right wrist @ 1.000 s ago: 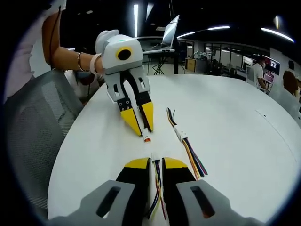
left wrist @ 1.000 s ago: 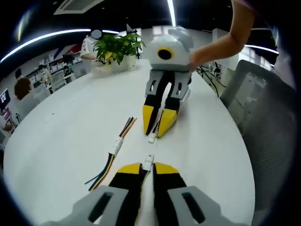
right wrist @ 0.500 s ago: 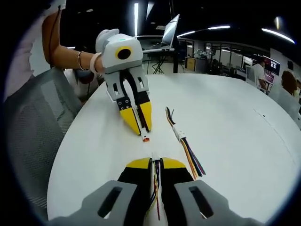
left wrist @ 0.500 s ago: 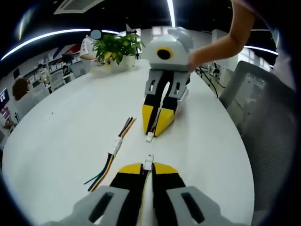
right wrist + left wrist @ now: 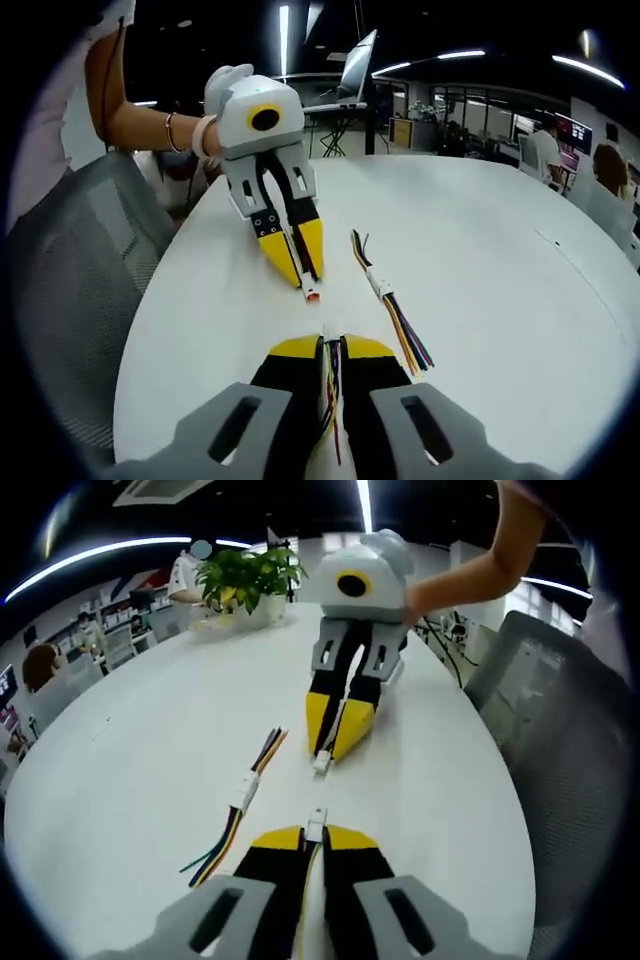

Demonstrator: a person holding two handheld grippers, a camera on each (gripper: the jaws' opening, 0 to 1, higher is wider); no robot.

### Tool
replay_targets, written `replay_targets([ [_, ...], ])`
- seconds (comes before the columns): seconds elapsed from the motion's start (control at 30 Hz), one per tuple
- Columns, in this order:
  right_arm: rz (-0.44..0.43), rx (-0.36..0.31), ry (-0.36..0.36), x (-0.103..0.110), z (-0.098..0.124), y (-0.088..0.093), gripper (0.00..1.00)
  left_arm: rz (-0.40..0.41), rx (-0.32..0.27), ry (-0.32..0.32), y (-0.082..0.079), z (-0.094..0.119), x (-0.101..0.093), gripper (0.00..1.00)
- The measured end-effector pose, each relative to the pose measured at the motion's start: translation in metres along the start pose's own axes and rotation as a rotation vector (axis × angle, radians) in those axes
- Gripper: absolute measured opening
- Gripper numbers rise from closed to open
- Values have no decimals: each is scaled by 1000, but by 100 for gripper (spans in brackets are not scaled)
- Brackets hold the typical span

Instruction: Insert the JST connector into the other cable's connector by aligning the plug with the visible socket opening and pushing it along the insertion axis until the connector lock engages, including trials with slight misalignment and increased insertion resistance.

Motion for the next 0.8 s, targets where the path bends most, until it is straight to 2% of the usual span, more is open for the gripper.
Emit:
replay_targets([
  [0.27,18,10,-10,7,3,-12,3,-23,10,10,-10,6,1,0],
  [0.8,45,31,-18,18,20,-33,3,-67,-18,4,-35,18,4,0],
])
Point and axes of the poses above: the point that each gripper's makers call its tool centre point, and the gripper's own axes: z roughly backward along the fingers, x roughly to its left, y roughly out of its underside, the point moved 6 cm from there along z, roughly backward along the fingers, and after that the axes turned 15 degrees about -y, right-handed, at the moved point
